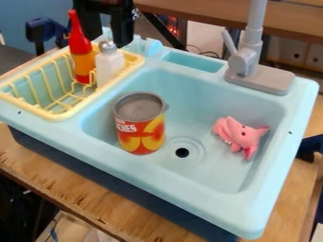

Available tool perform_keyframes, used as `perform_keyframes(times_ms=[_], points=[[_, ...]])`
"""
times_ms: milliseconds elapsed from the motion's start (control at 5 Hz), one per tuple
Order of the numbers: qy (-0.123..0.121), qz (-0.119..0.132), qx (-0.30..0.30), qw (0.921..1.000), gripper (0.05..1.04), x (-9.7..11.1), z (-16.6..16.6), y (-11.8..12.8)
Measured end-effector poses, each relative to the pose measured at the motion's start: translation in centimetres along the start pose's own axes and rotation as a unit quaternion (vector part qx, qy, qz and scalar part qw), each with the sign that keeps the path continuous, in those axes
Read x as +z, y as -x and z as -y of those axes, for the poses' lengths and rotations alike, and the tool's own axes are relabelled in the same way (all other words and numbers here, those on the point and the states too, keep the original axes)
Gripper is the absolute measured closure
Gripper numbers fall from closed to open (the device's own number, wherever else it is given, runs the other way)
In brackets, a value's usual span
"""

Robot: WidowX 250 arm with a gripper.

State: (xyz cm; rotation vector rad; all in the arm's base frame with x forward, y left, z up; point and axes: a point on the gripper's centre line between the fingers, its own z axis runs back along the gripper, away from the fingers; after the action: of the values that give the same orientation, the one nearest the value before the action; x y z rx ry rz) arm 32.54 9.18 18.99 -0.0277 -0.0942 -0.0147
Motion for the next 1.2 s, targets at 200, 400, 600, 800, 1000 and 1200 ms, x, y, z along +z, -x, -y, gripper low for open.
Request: perform_keyframes(times_ms=[200, 400, 600, 800, 1000, 1200], points=[[0.004, -0.008, 0.009, 0.9999, 0.081, -0.4, -0.4, -0.4], [0.004, -0.012, 0.016, 0.9998, 0.081, -0.7, -1.0, -0.7], [0.018, -0.015, 0.011, 0.9997, 0.131, -1.8, -0.9, -1.2], [0.019, -0.009, 0.01, 0.9997, 0.42, -1.8, -0.9, -1.5], [0.022, -0.007, 0.011, 0.9997, 0.59, -2.0, -0.8, -1.5], [0.02, -0.012, 0.012, 0.9997, 0.592, -1.8, -0.7, -1.3]])
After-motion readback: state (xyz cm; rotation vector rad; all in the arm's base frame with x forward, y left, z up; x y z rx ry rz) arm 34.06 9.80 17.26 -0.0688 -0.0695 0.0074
